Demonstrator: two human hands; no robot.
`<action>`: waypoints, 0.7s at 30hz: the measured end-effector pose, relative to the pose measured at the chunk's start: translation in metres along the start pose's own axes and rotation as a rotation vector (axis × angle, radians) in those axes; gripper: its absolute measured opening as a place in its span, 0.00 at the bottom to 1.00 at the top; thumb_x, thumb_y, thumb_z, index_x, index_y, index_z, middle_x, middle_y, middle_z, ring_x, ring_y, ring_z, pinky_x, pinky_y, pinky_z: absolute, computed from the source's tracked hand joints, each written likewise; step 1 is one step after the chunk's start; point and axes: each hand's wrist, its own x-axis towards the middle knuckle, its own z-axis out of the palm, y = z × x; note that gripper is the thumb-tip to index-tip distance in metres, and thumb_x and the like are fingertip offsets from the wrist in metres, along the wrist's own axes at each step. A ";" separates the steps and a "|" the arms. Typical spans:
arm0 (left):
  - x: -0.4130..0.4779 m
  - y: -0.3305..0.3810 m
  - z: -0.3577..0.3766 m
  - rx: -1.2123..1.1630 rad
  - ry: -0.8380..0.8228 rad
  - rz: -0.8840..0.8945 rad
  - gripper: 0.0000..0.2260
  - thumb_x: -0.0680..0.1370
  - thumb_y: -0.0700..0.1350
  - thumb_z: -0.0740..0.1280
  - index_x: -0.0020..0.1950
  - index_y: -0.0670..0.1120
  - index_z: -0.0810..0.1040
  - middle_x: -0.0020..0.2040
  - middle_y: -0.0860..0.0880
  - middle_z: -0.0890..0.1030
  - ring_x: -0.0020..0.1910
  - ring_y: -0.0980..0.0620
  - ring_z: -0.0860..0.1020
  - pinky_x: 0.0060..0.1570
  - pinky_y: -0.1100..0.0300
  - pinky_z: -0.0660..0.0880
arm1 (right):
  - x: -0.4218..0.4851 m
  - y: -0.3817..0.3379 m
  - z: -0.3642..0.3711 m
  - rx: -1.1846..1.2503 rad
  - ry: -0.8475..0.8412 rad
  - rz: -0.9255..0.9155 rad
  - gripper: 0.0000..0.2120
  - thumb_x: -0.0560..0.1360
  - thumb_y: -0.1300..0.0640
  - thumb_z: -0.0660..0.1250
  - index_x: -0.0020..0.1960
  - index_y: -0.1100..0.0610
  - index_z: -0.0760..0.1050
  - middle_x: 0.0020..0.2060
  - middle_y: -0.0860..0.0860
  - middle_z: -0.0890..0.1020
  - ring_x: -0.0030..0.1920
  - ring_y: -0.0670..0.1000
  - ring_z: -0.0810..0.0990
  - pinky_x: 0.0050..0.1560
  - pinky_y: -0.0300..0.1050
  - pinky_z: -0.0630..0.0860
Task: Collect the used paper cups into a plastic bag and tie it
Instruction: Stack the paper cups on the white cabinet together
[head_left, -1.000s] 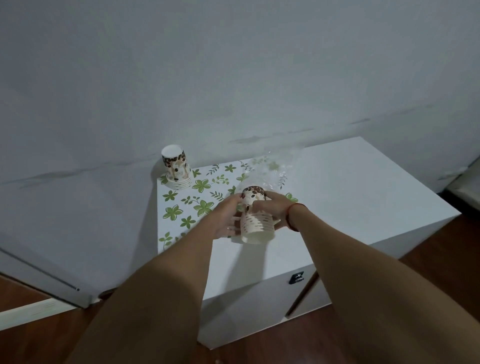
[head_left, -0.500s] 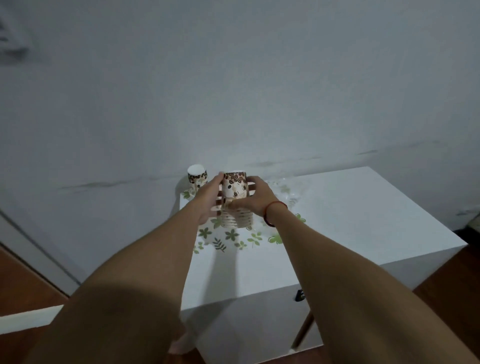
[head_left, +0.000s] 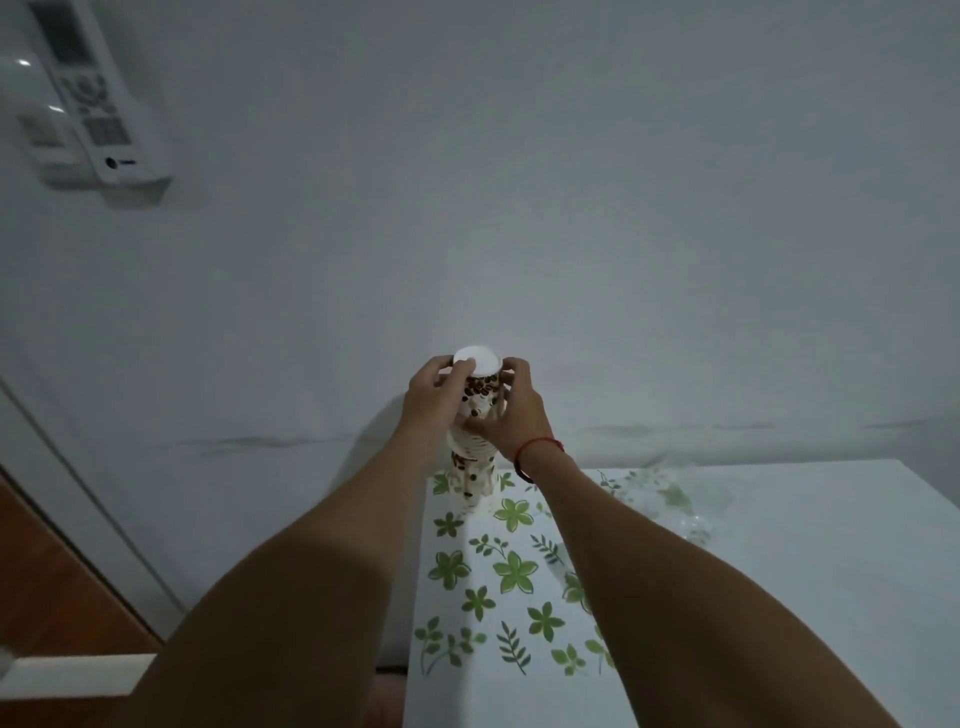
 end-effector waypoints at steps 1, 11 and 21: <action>0.005 -0.006 -0.002 0.014 0.000 0.000 0.09 0.76 0.51 0.66 0.54 0.52 0.78 0.51 0.47 0.81 0.45 0.50 0.80 0.45 0.56 0.77 | 0.003 0.005 0.005 0.010 -0.003 0.008 0.37 0.65 0.60 0.78 0.67 0.57 0.61 0.61 0.54 0.76 0.56 0.52 0.76 0.60 0.47 0.75; -0.003 -0.072 0.012 0.118 0.050 -0.164 0.16 0.78 0.54 0.64 0.58 0.45 0.81 0.52 0.44 0.83 0.48 0.48 0.81 0.47 0.58 0.77 | -0.013 0.071 0.013 -0.159 -0.233 0.196 0.32 0.72 0.54 0.72 0.70 0.58 0.61 0.66 0.56 0.74 0.65 0.56 0.73 0.57 0.43 0.71; -0.087 -0.101 0.049 0.173 0.232 -0.339 0.25 0.78 0.59 0.61 0.66 0.42 0.74 0.61 0.44 0.79 0.59 0.42 0.78 0.59 0.53 0.75 | -0.064 0.127 -0.108 -0.646 -0.085 0.689 0.19 0.77 0.54 0.53 0.64 0.59 0.72 0.66 0.59 0.74 0.69 0.61 0.68 0.73 0.60 0.56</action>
